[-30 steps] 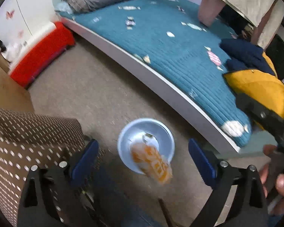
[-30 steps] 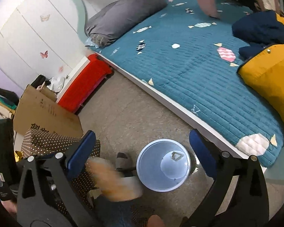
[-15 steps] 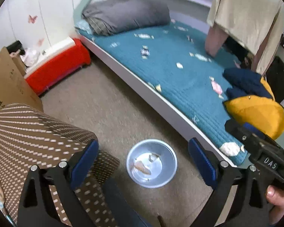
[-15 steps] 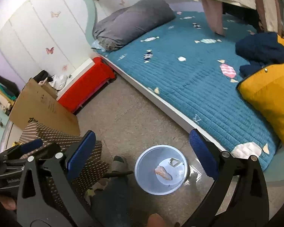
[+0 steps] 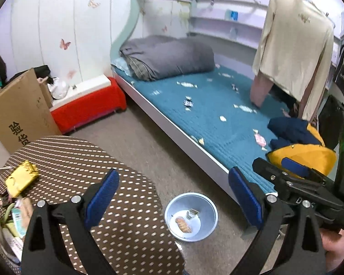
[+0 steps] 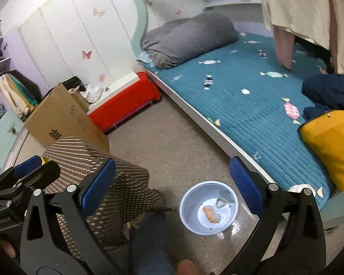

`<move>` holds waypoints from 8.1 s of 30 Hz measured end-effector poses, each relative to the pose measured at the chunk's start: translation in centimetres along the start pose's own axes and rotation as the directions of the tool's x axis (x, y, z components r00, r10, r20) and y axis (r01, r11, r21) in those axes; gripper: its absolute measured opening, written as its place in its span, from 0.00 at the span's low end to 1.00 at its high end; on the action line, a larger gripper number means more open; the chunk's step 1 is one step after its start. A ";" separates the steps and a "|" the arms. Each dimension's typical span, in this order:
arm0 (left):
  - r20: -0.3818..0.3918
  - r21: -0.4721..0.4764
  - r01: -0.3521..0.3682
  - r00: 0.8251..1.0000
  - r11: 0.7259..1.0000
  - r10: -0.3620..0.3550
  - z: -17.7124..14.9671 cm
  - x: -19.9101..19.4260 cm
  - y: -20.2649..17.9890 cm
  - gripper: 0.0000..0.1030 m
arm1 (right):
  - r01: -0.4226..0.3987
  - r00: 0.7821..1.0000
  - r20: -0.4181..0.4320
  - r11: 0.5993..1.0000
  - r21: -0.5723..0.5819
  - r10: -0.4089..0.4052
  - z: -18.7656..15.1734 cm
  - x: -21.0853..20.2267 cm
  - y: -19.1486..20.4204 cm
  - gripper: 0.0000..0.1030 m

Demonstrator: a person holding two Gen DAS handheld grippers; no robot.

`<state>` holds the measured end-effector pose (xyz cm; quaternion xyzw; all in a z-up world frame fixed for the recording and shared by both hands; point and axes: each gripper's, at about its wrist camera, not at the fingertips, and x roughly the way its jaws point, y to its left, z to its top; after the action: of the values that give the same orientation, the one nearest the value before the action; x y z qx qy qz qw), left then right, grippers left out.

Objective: Collect trash
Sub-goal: 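Move both grippers back up over the table, then grasp the orange bottle cap with the left gripper while the right gripper grasps the newspaper, then carry the cap and newspaper with both grippers down to the grey bin, then open both grippers over the grey bin to drop the cap and newspaper, then move both grippers back up over the table, then grasp the blue-and-white box with the right gripper while the left gripper grasps the teal wrapper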

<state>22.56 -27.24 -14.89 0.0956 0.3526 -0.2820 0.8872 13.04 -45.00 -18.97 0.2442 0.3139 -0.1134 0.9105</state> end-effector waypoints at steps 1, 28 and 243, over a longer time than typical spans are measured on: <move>0.014 -0.007 -0.007 1.000 1.000 0.007 -0.1 -0.9 0.5 0.91 | -0.006 1.000 0.003 1.000 -0.006 0.006 0.0 -0.2 0.5 0.94; 0.136 -0.316 -0.257 0.940 0.913 0.312 -9.2 -17.0 20.9 0.91 | -0.312 0.950 -0.124 0.892 -0.327 0.287 -3.2 -1.4 24.4 0.94; -0.103 -0.409 -0.367 0.928 0.835 0.357 -19.0 -14.7 30.5 0.91 | -0.645 0.746 -0.559 0.599 -0.474 0.361 -14.9 4.6 30.7 0.29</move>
<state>20.38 11.22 -19.72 -0.0300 0.3906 -0.0252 0.9197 19.97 -11.34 -20.61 0.0157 0.4303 0.3229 0.8428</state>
